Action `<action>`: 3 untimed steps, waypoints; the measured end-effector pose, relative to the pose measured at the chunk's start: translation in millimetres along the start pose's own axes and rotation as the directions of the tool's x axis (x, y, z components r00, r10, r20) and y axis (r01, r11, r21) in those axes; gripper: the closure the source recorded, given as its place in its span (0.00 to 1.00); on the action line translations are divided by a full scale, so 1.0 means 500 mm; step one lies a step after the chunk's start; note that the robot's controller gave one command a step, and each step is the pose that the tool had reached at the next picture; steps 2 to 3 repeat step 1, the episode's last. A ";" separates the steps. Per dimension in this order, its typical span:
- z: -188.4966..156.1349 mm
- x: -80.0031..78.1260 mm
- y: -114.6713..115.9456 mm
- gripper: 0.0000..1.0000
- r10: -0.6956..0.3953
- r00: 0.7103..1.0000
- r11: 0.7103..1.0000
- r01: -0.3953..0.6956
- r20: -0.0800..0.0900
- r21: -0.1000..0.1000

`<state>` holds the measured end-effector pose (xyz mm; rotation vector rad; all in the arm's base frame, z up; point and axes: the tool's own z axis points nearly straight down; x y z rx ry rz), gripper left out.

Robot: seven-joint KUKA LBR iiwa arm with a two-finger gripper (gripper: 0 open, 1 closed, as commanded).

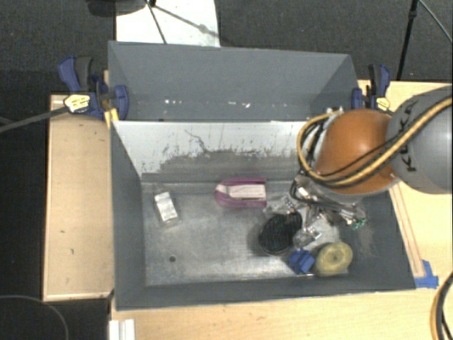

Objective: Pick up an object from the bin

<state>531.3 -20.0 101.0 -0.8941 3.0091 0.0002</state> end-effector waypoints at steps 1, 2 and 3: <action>-0.304 -0.020 0.004 1.00 -0.133 0.991 0.991 0.133 0.006 0.006; -0.304 -0.020 0.004 1.00 -0.133 0.991 0.991 0.133 0.006 0.006; -0.304 -0.020 0.004 1.00 -0.133 0.991 0.991 0.133 0.006 0.006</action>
Offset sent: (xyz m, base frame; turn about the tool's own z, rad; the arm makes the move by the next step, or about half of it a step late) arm 0.0047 0.0065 0.1469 -0.1348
